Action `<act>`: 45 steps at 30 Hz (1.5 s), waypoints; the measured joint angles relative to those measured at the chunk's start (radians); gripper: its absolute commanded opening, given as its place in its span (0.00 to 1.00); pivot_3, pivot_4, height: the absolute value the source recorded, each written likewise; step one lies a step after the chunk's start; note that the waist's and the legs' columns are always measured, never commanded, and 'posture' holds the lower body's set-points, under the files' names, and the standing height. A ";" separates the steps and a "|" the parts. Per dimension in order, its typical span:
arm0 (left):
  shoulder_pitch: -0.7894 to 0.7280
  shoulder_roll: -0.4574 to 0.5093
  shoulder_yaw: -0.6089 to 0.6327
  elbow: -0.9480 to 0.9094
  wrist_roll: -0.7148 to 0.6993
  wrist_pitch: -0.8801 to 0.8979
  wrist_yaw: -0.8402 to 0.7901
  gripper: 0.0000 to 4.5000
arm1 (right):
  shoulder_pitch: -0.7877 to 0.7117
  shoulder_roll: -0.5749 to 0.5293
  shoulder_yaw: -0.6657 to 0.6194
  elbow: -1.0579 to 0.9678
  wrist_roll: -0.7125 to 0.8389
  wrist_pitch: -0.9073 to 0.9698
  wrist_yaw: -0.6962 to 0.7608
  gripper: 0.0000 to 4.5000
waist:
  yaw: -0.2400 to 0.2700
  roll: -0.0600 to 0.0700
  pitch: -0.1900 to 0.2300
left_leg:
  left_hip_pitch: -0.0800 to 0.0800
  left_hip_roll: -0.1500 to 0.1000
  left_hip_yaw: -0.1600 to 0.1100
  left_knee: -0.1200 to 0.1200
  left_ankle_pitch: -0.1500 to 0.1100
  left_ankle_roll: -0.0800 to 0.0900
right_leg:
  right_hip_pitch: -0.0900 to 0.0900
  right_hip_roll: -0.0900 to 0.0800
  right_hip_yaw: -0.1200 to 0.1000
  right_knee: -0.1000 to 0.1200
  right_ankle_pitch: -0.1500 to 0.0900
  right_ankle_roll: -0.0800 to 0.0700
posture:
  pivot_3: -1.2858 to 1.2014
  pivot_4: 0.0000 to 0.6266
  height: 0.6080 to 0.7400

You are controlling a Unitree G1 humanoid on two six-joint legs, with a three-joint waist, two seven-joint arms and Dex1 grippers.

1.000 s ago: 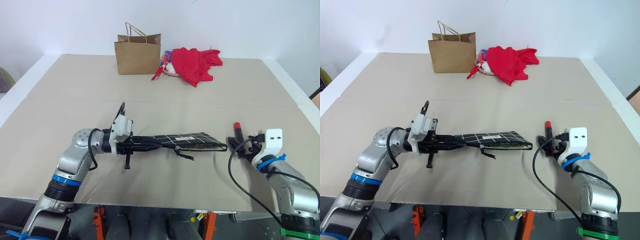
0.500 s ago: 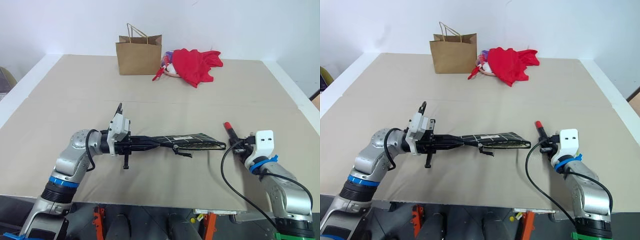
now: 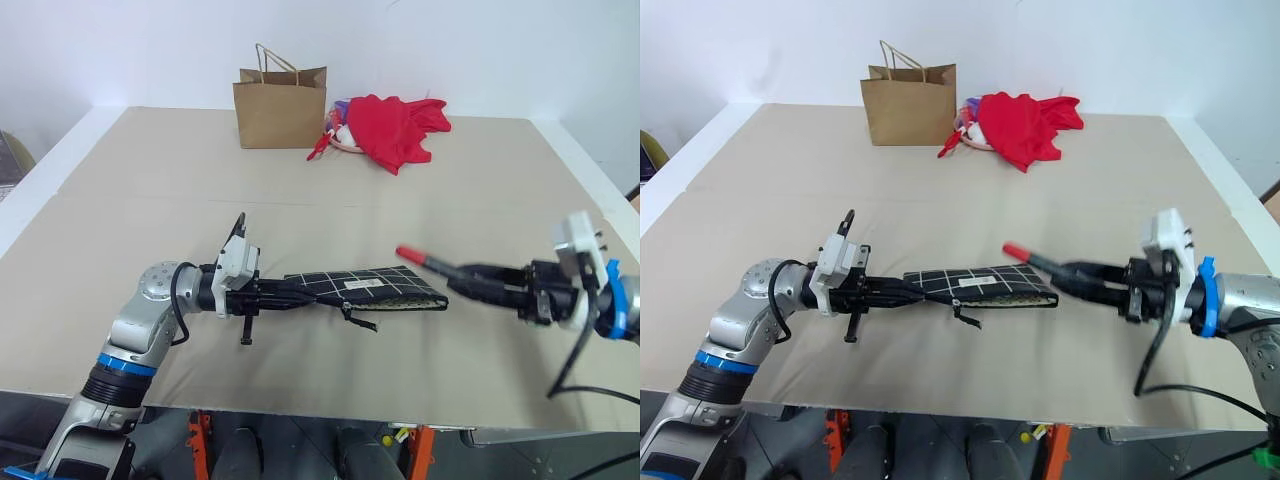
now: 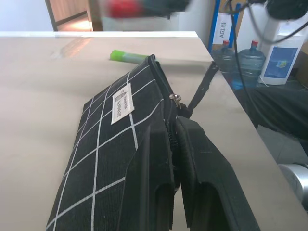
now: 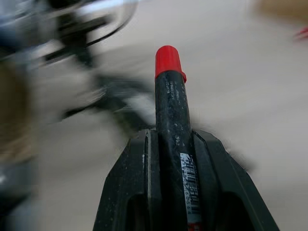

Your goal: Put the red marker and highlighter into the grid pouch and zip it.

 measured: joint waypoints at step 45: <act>0.015 -0.044 -0.044 -0.061 0.005 0.005 0.023 0.00 | -0.063 0.005 0.196 0.011 -0.140 -0.075 0.094 1.00 | 0.001 0.000 0.000 | -0.001 -0.003 0.000 0.001 0.001 -0.001 | 0.000 -0.002 0.000 0.000 0.001 0.002 | 0.52 0.24 1.00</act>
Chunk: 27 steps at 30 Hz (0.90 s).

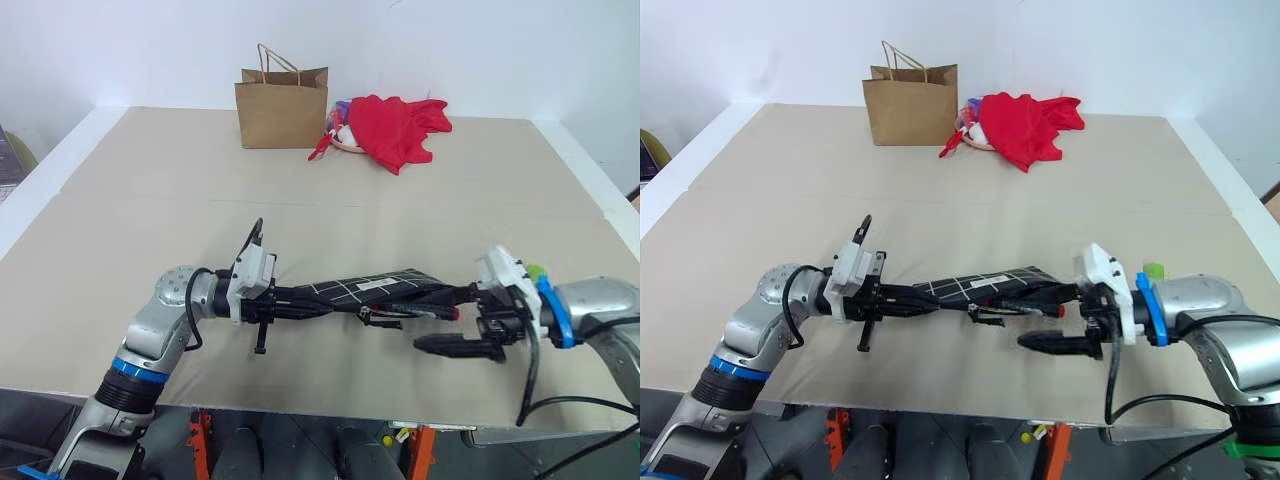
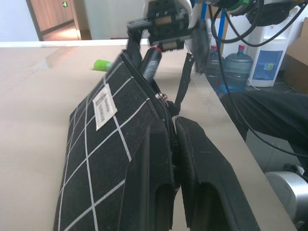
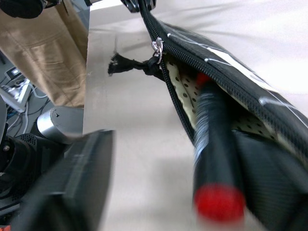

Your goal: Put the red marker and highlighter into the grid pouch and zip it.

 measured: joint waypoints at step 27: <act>0.002 0.022 0.001 0.000 0.000 0.001 0.009 0.00 | 0.129 0.381 -0.374 0.295 -0.281 0.030 -0.920 0.95 | -0.007 0.003 -0.002 | 0.004 -0.003 0.000 -0.001 0.000 0.000 | 0.004 -0.002 0.001 0.001 0.000 0.001 | 0.52 0.24 1.00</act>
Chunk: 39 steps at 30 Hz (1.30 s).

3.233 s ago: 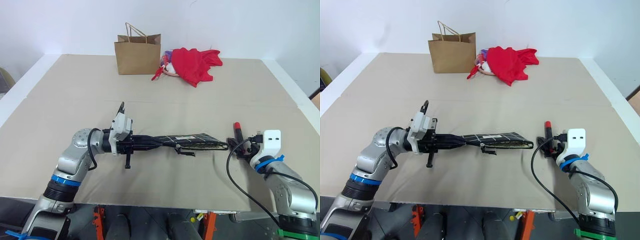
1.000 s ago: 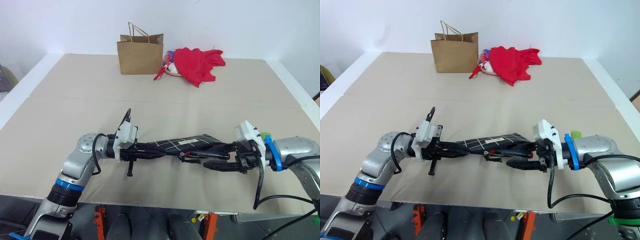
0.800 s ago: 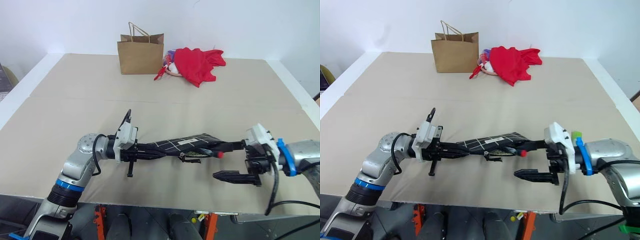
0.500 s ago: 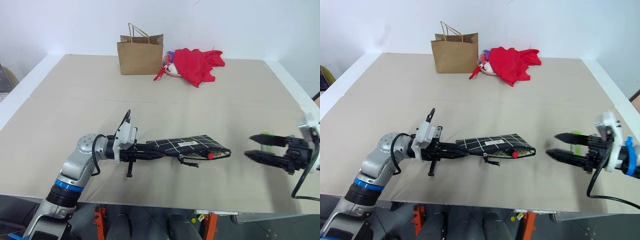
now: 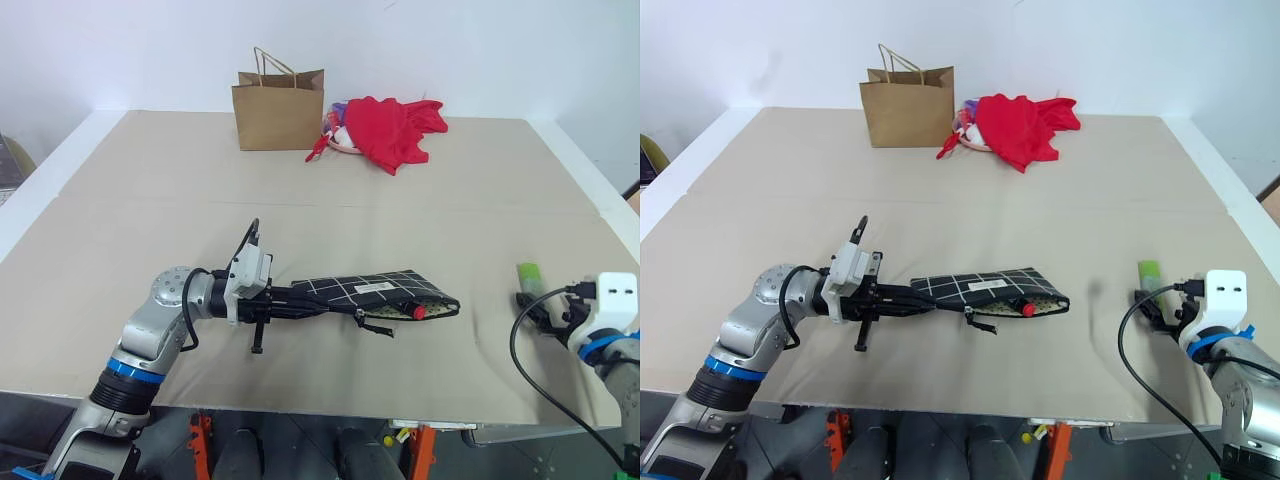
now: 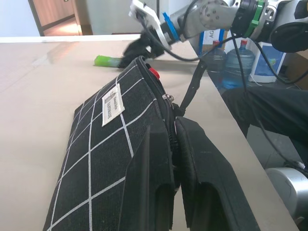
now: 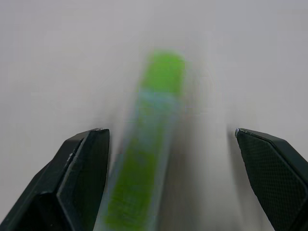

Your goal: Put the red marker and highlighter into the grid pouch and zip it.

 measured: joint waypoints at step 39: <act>-0.002 0.001 -0.001 0.000 0.000 0.001 -0.008 0.00 | -0.085 -0.452 0.315 -0.271 0.340 0.021 0.952 0.24 | 0.006 -0.002 0.002 | 0.001 -0.001 0.000 0.000 -0.001 0.001 | 0.003 -0.001 0.000 -0.002 -0.002 0.001 | 0.52 0.24 1.00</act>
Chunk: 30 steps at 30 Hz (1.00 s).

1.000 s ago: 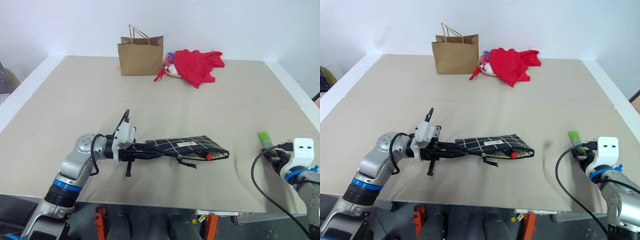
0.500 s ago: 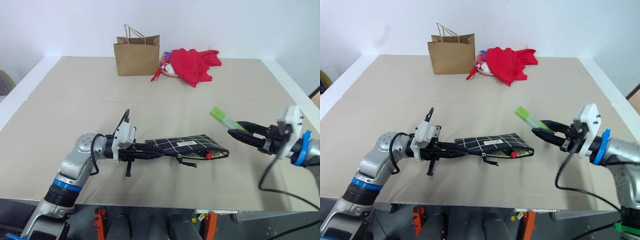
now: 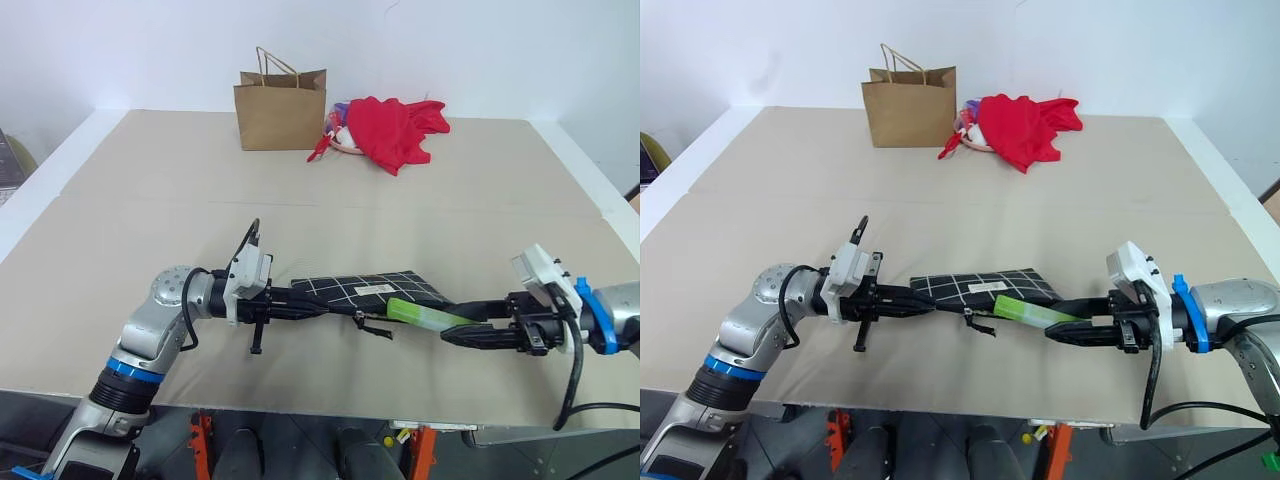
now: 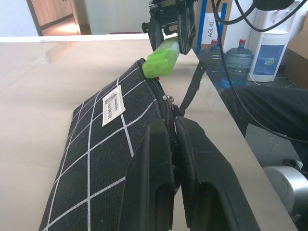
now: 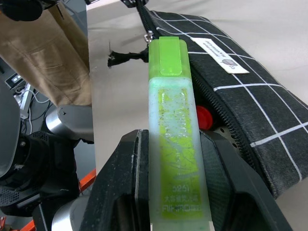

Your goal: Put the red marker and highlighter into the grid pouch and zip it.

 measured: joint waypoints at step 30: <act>0.000 0.003 0.000 -0.009 0.000 0.002 0.000 0.00 | -0.053 -0.012 0.081 0.065 -0.068 -0.046 0.080 0.24 | 0.000 0.000 0.000 | 0.000 0.000 0.000 0.000 0.000 0.000 | 0.000 0.000 0.000 0.000 0.000 0.000 | 0.52 0.24 1.00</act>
